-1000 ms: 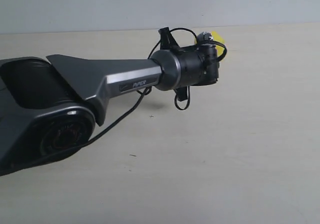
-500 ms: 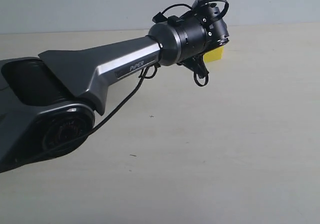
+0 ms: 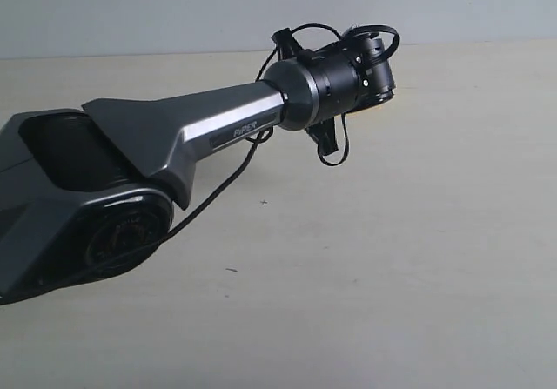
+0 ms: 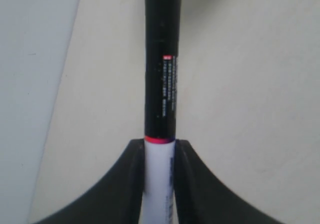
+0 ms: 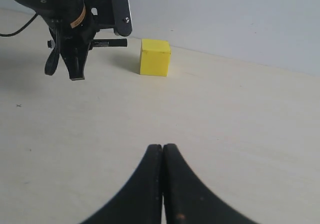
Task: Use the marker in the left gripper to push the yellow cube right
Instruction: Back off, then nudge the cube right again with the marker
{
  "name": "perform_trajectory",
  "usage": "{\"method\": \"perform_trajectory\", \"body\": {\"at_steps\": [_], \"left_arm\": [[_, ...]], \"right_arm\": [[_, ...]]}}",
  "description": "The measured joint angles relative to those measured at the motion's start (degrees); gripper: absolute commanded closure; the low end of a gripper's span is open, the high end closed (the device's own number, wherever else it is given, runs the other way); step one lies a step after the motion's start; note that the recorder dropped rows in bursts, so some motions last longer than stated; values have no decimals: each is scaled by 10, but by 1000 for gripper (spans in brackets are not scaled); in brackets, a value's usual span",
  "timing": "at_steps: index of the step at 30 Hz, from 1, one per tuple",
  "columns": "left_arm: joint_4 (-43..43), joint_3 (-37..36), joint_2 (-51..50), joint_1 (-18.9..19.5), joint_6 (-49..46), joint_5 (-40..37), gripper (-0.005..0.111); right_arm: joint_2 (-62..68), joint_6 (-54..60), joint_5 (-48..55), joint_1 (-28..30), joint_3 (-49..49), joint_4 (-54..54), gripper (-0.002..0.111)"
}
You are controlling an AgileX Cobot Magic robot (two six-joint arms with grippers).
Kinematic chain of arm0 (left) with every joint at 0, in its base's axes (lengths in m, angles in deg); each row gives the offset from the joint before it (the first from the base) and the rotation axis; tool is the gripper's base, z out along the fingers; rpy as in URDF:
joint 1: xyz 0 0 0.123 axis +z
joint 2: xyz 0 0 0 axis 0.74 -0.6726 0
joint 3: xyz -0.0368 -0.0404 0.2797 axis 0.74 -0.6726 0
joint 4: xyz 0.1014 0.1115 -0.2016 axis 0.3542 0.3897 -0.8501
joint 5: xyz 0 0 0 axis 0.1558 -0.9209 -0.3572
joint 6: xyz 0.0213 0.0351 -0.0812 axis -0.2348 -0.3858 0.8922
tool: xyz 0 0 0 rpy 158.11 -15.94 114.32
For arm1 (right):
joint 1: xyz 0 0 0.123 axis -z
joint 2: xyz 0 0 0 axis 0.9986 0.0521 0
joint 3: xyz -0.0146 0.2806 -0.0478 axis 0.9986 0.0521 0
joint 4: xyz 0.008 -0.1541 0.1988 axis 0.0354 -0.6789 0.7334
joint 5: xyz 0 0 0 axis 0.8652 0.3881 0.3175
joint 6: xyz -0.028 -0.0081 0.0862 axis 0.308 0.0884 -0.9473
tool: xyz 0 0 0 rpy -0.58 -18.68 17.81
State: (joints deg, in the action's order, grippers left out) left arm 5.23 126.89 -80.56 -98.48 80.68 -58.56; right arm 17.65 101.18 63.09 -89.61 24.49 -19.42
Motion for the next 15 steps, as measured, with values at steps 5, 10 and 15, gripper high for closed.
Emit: {"method": "perform_trajectory", "body": {"at_steps": [5, 10, 15], "left_arm": [[0, -53, 35, 30, -27, 24, 107], [1, -183, 114, 130, -91, 185, 107], [6, -207, 109, 188, -171, 379, 107]], "right_arm": [[0, 0, 0, -23, 0, 0, 108], [0, 0, 0, -33, 0, 3, 108], [0, 0, 0, -33, 0, 4, 108]]}}
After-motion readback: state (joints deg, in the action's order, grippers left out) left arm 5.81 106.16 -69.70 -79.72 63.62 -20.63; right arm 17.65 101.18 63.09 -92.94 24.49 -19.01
